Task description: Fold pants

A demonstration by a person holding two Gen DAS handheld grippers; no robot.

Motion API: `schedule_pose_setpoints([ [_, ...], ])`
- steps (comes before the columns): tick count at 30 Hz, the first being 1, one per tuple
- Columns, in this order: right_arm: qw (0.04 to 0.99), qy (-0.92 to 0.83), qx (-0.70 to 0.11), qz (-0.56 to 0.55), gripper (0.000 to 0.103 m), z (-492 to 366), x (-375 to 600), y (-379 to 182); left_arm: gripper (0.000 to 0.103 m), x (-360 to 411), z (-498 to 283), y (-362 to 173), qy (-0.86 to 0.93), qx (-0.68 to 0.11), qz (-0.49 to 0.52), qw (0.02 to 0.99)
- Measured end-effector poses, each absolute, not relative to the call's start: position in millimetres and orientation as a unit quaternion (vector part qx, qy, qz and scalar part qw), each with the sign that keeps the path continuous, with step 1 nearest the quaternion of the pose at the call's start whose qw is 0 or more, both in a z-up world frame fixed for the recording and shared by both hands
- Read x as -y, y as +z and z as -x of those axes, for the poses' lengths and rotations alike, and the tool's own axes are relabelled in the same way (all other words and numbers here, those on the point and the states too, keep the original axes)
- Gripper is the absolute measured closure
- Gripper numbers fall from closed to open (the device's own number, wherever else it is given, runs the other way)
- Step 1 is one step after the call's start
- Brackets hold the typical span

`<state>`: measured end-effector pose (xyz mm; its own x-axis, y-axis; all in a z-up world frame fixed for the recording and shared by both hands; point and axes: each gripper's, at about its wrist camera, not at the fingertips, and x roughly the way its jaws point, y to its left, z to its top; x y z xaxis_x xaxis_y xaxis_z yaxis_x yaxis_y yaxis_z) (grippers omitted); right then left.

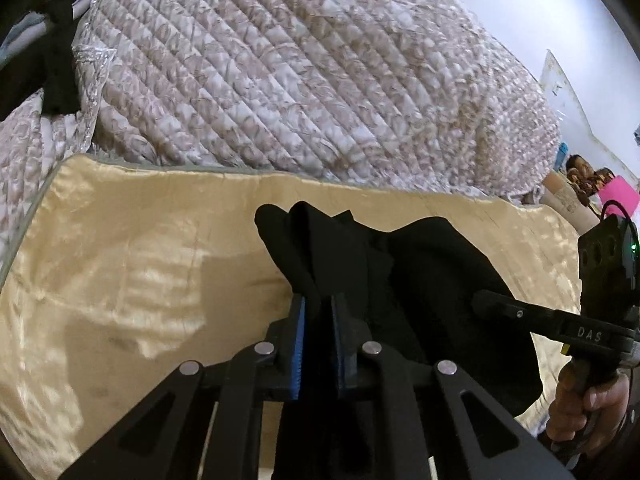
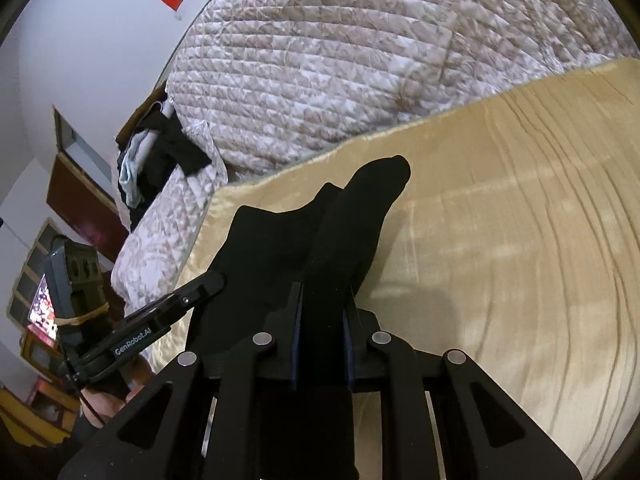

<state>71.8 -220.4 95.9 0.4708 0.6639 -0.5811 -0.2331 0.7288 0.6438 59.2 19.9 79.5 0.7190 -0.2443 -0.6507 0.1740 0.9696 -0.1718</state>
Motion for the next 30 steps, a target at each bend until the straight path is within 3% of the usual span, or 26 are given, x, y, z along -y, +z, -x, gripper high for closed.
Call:
schedule_pose_setpoints([
  [2,0.819,0.274,-0.440,-0.244,0.087,-90.8,216.3,91.8,0.090,-26.3,-72.0,74.0,-0.104,-0.360,0.051,0.926],
  [3,0.820,0.274,-0.441,-0.241,0.087,-98.1,214.2,88.6,0.097,-28.8,-77.4,71.0,-0.095,-0.349,0.045,0.931],
  [9,0.824,0.250,-0.462,-0.214,0.086,-131.3,207.2,57.2,0.098,-51.3,-105.7,45.5,-0.053,-0.370,0.051,0.926],
  [13,0.820,0.181,-0.502,-0.205,0.074,-133.7,227.8,38.4,0.098,-55.4,-96.3,39.5,-0.059,-0.381,0.065,0.921],
  [16,0.837,0.143,-0.491,-0.195,0.073,-124.3,243.5,47.0,0.098,-46.2,-85.2,48.3,-0.076,-0.366,0.068,0.925],
  [22,0.864,0.183,-0.447,-0.139,0.075,-87.5,225.4,79.5,0.097,-8.7,-55.7,46.4,-0.130,-0.360,0.045,0.922],
  [26,0.851,0.207,-0.479,-0.062,0.080,-67.2,198.8,58.7,0.097,4.7,-55.7,13.5,-0.121,-0.403,0.021,0.907],
  [30,0.857,0.205,-0.473,-0.025,0.081,-63.5,192.7,53.4,0.095,10.5,-50.2,16.6,-0.108,-0.391,0.009,0.914],
])
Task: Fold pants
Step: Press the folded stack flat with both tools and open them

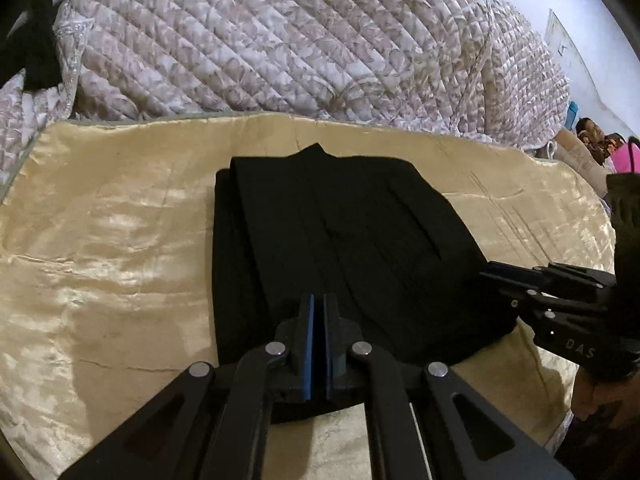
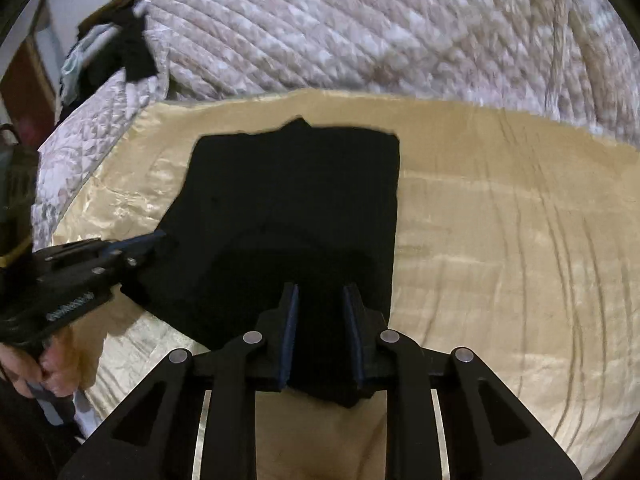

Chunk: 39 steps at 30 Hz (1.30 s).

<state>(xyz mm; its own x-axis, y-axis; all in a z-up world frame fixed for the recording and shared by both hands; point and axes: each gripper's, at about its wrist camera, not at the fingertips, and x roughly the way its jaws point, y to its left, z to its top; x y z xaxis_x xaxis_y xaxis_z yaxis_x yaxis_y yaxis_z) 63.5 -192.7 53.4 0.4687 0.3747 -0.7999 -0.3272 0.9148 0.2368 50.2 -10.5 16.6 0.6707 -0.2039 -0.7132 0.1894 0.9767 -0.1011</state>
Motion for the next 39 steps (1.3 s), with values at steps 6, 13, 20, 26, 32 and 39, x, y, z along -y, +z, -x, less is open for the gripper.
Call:
schedule_pose_setpoints([
  [6,0.871,0.207,-0.444,-0.032,0.081,-44.2,199.0,72.0,0.083,7.7,-31.9,20.4,-0.082,-0.377,-0.001,0.922],
  [13,0.865,0.205,-0.459,-0.002,0.080,-40.6,184.9,60.3,0.070,0.7,-30.2,15.7,-0.069,-0.375,-0.004,0.924],
  [20,0.876,0.200,-0.438,-0.012,0.080,-27.7,186.7,69.1,0.070,-0.9,-19.3,20.7,-0.055,-0.366,-0.010,0.929],
  [26,0.884,0.203,-0.422,-0.016,0.080,-20.8,186.4,76.4,0.067,-2.6,-16.3,20.8,-0.057,-0.367,-0.010,0.928],
  [32,0.871,0.202,-0.448,-0.009,0.078,-27.5,180.4,63.0,0.056,-11.0,-21.1,15.3,-0.055,-0.371,0.004,0.927],
  [39,0.872,0.202,-0.446,-0.011,0.077,-26.3,181.1,63.9,0.055,-11.2,-21.4,14.8,-0.053,-0.371,0.003,0.927],
])
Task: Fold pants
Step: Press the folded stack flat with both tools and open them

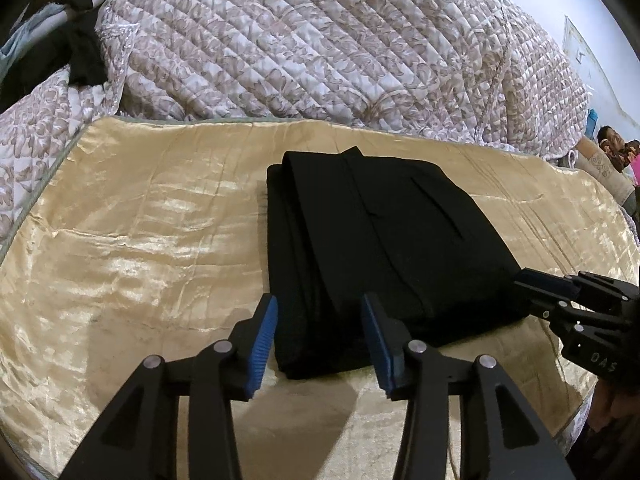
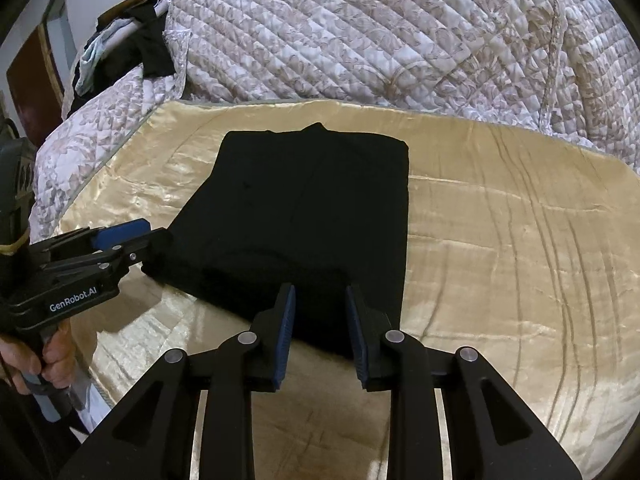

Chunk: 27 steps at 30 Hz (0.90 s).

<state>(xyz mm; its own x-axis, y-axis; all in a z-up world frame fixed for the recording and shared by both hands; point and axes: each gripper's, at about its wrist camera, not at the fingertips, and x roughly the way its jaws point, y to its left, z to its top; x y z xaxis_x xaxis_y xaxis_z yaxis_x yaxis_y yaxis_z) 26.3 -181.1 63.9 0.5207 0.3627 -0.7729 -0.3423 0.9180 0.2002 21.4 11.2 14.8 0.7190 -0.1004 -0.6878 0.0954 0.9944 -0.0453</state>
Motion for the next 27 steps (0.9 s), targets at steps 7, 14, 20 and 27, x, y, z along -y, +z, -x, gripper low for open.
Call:
schedule_pose_setpoints([
  [7,0.886,0.203,-0.417,-0.017,0.077,-17.8,183.4,75.4,0.055,-9.9,-16.0,17.2,-0.044,-0.371,-0.003,0.928],
  [14,0.881,0.195,-0.431,-0.022,0.077,-30.7,174.1,68.7,0.055,-8.1,-18.3,17.7,-0.042,-0.368,-0.008,0.929],
  [20,0.882,0.211,-0.421,-0.013,0.077,-26.8,164.5,71.0,0.055,-15.1,-22.7,19.2,-0.039,-0.369,-0.003,0.929],
  [27,0.894,0.175,-0.412,-0.026,0.077,-26.9,180.8,74.0,0.055,-17.4,-24.1,24.1,-0.032,-0.367,0.000,0.930],
])
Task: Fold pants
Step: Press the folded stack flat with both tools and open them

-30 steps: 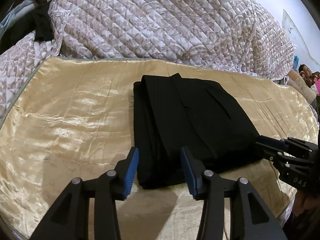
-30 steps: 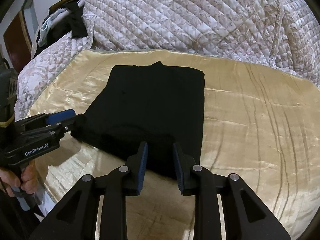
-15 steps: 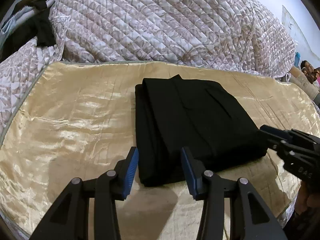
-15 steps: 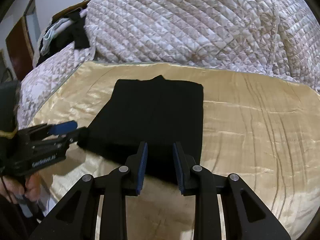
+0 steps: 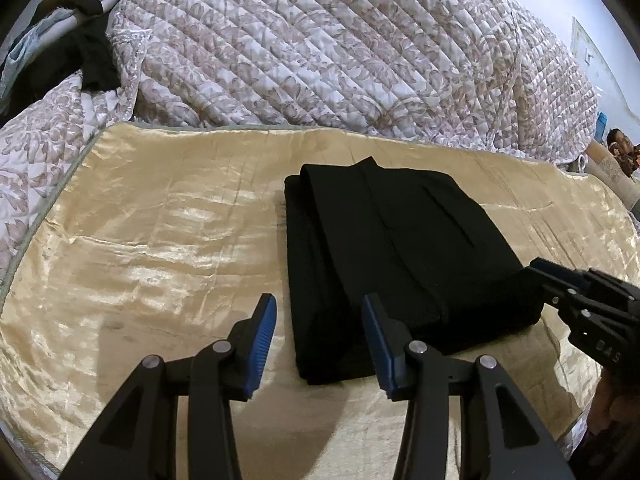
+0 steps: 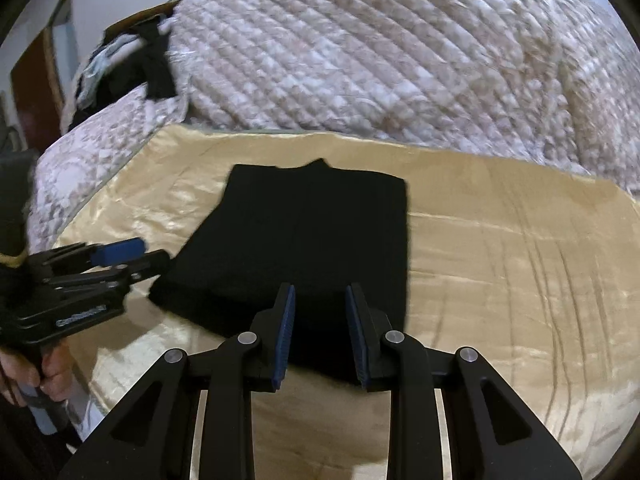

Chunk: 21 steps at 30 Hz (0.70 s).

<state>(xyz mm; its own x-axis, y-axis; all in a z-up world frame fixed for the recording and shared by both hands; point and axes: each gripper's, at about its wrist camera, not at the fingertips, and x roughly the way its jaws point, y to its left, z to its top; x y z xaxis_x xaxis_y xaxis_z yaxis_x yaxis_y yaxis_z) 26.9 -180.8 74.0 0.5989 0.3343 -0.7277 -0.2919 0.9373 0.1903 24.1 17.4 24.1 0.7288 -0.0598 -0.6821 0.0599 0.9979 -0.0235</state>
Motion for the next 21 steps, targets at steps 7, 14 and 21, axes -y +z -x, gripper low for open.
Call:
schedule_pose_setpoints([
  [7,0.887,0.163,-0.430,-0.034,0.077,-35.9,182.2,66.1,0.055,-9.2,-29.7,27.3,-0.047,-0.358,-0.003,0.932],
  [14,0.894,0.163,-0.417,-0.034,0.077,-22.5,186.9,77.6,0.055,-6.5,-8.2,26.0,-0.047,-0.359,-0.007,0.932],
  [21,0.888,0.167,-0.428,-0.022,0.066,-1.1,187.2,69.9,0.055,-1.7,4.6,5.8,-0.049,-0.386,-0.007,0.921],
])
